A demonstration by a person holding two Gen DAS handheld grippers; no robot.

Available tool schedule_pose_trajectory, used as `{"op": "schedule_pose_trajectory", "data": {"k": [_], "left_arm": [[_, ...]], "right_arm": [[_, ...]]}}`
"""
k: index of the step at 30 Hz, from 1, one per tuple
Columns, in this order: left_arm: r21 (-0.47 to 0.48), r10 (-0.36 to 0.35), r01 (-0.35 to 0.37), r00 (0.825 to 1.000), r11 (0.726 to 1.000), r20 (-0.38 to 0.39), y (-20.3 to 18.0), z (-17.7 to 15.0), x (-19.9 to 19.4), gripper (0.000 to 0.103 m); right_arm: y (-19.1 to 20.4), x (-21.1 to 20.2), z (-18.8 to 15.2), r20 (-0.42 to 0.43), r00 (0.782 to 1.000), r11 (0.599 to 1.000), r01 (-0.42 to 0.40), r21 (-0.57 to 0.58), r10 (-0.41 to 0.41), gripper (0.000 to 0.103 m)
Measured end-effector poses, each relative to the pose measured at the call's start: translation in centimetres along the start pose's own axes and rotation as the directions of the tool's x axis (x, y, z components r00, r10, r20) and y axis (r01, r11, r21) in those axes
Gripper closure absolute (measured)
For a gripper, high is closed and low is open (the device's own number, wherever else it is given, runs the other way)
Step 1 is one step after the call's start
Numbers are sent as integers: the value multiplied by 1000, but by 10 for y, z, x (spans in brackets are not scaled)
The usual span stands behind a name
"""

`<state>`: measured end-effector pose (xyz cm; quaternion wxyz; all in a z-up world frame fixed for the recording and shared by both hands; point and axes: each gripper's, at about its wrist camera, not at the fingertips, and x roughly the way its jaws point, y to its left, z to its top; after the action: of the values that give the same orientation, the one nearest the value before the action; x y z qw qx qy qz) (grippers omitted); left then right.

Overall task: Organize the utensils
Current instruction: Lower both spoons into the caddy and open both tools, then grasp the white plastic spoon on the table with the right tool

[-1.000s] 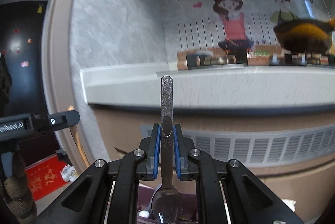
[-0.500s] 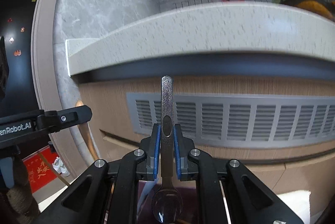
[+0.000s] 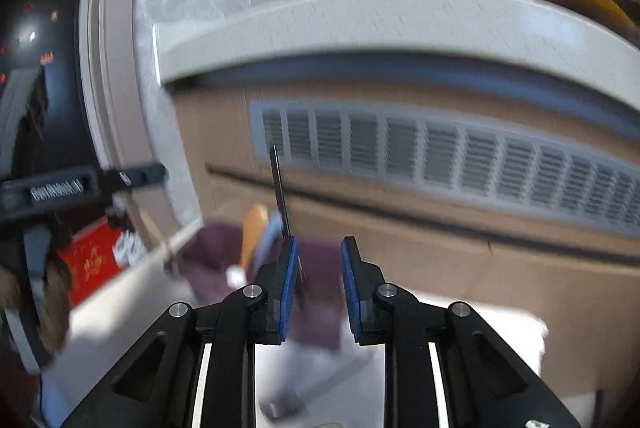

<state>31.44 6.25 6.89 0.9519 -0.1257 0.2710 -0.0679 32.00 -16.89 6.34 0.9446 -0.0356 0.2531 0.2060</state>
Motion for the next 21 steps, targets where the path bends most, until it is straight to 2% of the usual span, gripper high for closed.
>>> {"op": "schedule_pose_trajectory", "data": {"k": [5,9,12,15,19,21], "left_arm": [[-12,34,-34,998,999,-44,6,-39,-22,53],[-11,59,-60,994,998,-93,12,-69,-22,53],[-20,86,-90,986,996,-140,22,-89,-19,53],[-48,92,-101,982,994,-164,33,-100,-20,53],[-58,110,-122,977,991,-183,43,-110,-20,53],[-61,107,-121,974,991,-199,45,-116,-17,53]], "right_arm": [[-23,-4,-52,-215,976,998,-10,58,22,82],[-40,-12,-99,-354,933,982,7,190,62,82],[-51,-19,-124,-407,908,951,32,309,102,82],[-60,-20,-142,-429,897,915,79,397,108,80],[-62,-3,-155,-486,859,853,126,507,162,79],[-60,4,-151,-460,875,834,138,535,150,76]]}}
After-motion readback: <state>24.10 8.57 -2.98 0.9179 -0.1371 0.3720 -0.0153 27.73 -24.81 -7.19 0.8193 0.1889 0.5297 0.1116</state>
